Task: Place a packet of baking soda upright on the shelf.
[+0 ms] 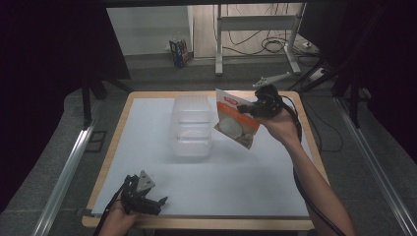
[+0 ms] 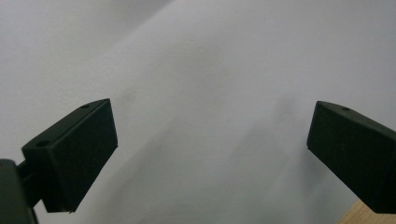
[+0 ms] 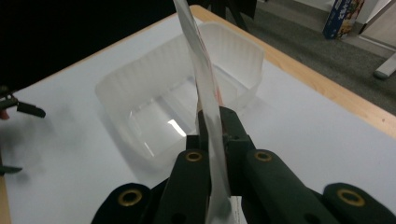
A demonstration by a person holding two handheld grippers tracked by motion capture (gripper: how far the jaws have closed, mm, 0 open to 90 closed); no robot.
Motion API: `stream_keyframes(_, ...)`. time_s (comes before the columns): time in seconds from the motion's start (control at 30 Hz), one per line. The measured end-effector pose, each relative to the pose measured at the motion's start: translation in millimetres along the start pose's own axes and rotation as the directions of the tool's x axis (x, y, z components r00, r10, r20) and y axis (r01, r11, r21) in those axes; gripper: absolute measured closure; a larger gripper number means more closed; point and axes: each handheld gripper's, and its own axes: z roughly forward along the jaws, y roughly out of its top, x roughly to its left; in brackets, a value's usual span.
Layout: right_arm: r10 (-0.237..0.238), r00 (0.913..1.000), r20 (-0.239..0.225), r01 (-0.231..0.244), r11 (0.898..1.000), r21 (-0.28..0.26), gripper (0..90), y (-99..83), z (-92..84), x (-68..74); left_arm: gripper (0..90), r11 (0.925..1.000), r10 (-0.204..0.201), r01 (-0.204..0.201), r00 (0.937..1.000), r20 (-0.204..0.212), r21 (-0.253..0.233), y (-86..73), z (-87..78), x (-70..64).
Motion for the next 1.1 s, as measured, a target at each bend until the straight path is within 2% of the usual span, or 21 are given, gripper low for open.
stream_keyframes(0.1,0.003,1.0,-0.001,-0.003,1.0,-0.012,88.7,12.1,7.1,-1.9,1.8,1.0,-0.003,0.003,1.0,0.007,-0.001,-0.2,-0.1,0.8)
stream_keyframes(0.37,0.001,1.0,0.0,-0.001,1.0,-0.011,88.7,28.9,23.5,-2.9,1.7,0.9999,-0.008,0.008,0.9999,0.012,-0.006,-0.5,-0.4,1.4)
stream_keyframes(0.63,0.0,0.9999,-0.012,0.0,1.0,-0.03,88.7,40.1,36.3,-0.8,1.4,0.9998,-0.017,0.017,0.9998,0.014,-0.009,-0.6,-0.4,1.9)
stream_keyframes(1.1,-0.015,0.9992,-0.037,0.014,1.0,-0.02,88.7,61.1,73.7,0.4,0.9,0.9996,-0.023,0.023,0.9996,0.015,-0.014,-1.1,-1.1,3.1)
